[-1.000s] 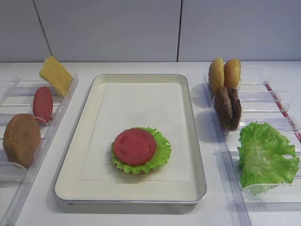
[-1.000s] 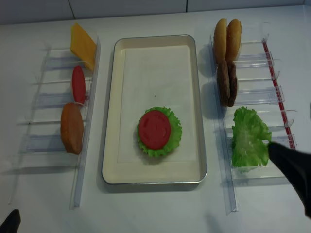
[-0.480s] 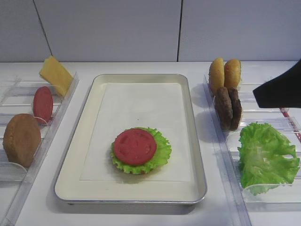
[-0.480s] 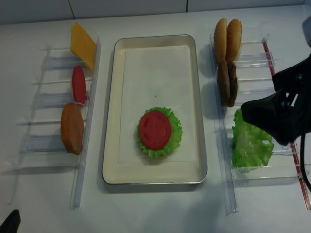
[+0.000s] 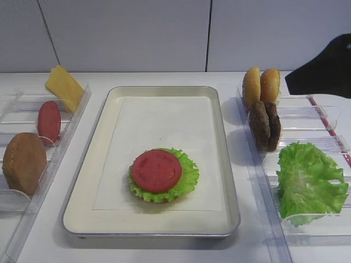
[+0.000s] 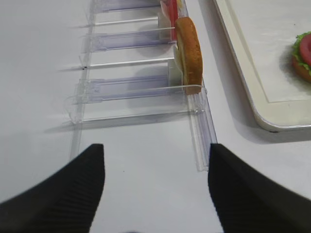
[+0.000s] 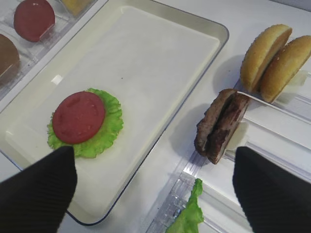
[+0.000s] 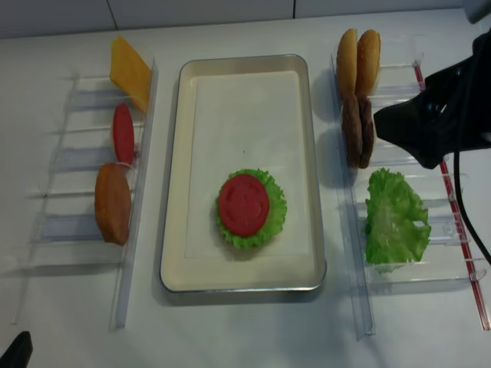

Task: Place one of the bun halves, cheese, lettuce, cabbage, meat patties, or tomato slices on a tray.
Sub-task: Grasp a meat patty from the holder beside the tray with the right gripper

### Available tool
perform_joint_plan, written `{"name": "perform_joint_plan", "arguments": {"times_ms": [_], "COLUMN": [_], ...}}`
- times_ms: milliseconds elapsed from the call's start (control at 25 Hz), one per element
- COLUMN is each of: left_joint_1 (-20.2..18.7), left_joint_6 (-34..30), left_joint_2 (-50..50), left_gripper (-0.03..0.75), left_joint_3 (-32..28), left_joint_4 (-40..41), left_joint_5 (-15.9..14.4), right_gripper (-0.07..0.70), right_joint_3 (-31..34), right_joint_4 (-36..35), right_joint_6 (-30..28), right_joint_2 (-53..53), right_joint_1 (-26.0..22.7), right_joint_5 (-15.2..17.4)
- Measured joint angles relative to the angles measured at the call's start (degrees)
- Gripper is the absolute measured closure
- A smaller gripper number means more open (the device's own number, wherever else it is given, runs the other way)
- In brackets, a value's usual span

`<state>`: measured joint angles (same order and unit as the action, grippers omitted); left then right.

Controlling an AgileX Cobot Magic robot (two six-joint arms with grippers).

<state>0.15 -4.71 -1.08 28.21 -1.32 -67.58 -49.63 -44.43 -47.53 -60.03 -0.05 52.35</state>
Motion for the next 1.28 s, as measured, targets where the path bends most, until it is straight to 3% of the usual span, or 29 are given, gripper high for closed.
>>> {"name": "perform_joint_plan", "arguments": {"times_ms": [120,280,360,520,640,920,1120,1280], "left_joint_1": [0.0,0.0,0.0,0.0,0.0,0.0,0.0,0.0], "left_joint_6": [0.0,0.0,0.0,0.0,0.0,0.0,0.0,0.0], "left_joint_2": [0.0,0.0,0.0,0.0,0.0,0.0,0.0,0.0], "left_gripper": [0.257,0.257,0.257,0.257,0.257,0.257,0.257,0.257], "left_joint_3": [0.0,0.0,0.0,0.0,0.0,0.0,0.0,0.0], "left_joint_4": [0.0,0.0,0.0,0.0,0.0,0.0,0.0,0.0], "left_joint_5": [0.0,0.0,0.0,0.0,0.0,0.0,0.0,0.0], "right_gripper": [-0.022,-0.022,-0.022,-0.022,-0.022,-0.022,-0.018,0.03], "right_joint_3": [-0.86,-4.12,-6.39,-10.08,-11.33,-11.67,-12.1,-12.34], "right_joint_4": [0.22,3.45,7.46,17.73,20.93,20.52,19.57,18.07], "right_joint_6": [0.0,1.58,5.38,18.96,24.39,26.5,27.71,27.81], "right_joint_2": [-2.75,-8.56,-12.05,-19.13,-22.67,-28.38,-29.69,-29.78], "right_joint_1": [0.71,6.75,10.51,15.5,15.86,16.01,16.01,16.01], "right_joint_5": [-0.38,-1.93,-3.59,-6.54,-9.3,-14.18,-16.0,-16.69]}}
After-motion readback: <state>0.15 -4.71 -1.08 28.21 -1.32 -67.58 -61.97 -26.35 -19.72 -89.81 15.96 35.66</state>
